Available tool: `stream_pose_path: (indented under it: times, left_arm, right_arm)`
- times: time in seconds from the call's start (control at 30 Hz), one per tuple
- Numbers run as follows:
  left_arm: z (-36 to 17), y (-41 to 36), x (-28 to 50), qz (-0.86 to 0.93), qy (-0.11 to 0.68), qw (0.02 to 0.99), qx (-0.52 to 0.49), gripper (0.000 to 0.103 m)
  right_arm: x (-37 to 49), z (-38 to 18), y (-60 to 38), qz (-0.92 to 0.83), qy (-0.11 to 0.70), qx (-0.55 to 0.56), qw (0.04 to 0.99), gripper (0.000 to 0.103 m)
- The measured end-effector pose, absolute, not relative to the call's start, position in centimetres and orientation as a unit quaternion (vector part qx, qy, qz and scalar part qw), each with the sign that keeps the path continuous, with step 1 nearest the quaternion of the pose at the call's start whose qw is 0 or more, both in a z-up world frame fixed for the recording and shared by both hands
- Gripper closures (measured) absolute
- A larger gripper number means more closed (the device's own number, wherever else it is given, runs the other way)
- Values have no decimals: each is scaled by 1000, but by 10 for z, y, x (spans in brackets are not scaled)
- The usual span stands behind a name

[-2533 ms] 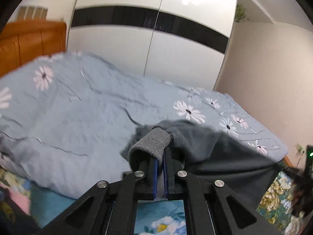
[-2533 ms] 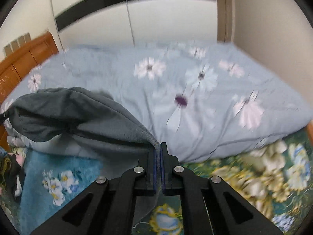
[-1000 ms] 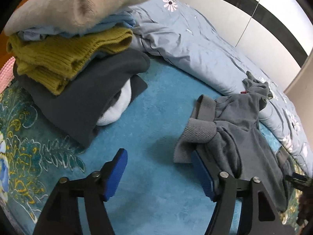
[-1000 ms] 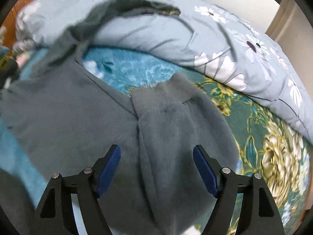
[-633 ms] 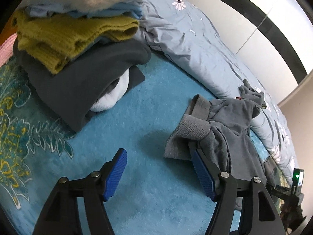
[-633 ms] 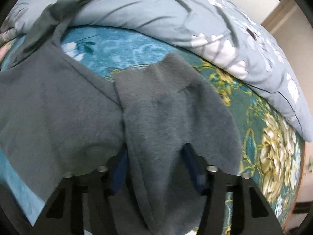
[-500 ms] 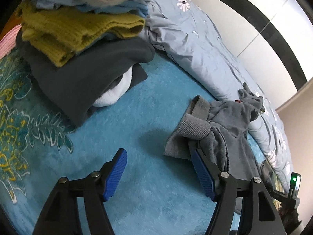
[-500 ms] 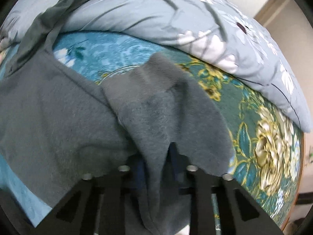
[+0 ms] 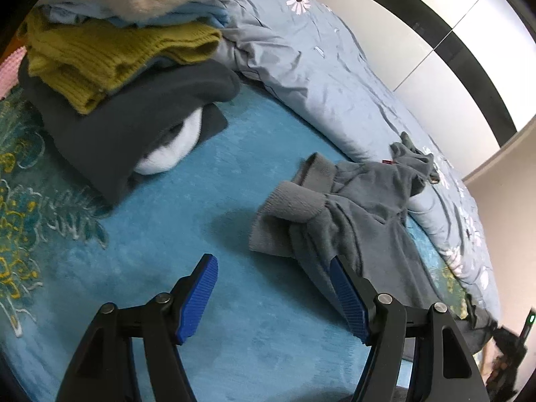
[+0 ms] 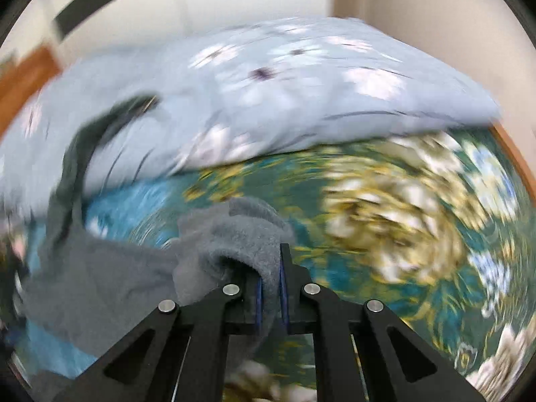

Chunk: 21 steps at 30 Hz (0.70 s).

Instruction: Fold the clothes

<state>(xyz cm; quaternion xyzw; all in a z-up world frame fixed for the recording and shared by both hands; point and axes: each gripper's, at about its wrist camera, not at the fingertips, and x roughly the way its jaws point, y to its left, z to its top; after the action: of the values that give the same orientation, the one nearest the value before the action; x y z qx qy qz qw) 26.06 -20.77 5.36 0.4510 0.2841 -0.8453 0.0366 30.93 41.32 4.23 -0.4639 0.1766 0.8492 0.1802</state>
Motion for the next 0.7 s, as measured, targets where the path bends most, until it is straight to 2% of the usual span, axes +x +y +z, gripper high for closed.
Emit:
stream_pose_path:
  times: [0.17,0.3,0.37,0.47,0.57,0.63,0.7]
  left_arm:
    - [46,-205,247,-825,337,26,453,30]
    - [32,-202,229,-800,377,23,466,30]
    - [24,-198,222,-788,392,24,475,30]
    - [14,-195,211,-777,401,30,484,30]
    - [10,-193,199,-777,398,34,487,30]
    - [7,-192,190,-776,393,36,491,30]
    - [4,-191,182,-776,389,38,495,30]
  right_arm:
    - [361,2,469,813,295,-452,217,95]
    - [390,-46,484,775,405,-439,209,95]
    - [401,-60,488,761,441,-427,210,94]
    - [409,-67,491,755,451,-426,212,92]
    - [414,-62,495,768,439,-414,215,82]
    - [415,-57,502,775,439,-401,213,69]
    - [412,-58,509,778,440,-395,214,66]
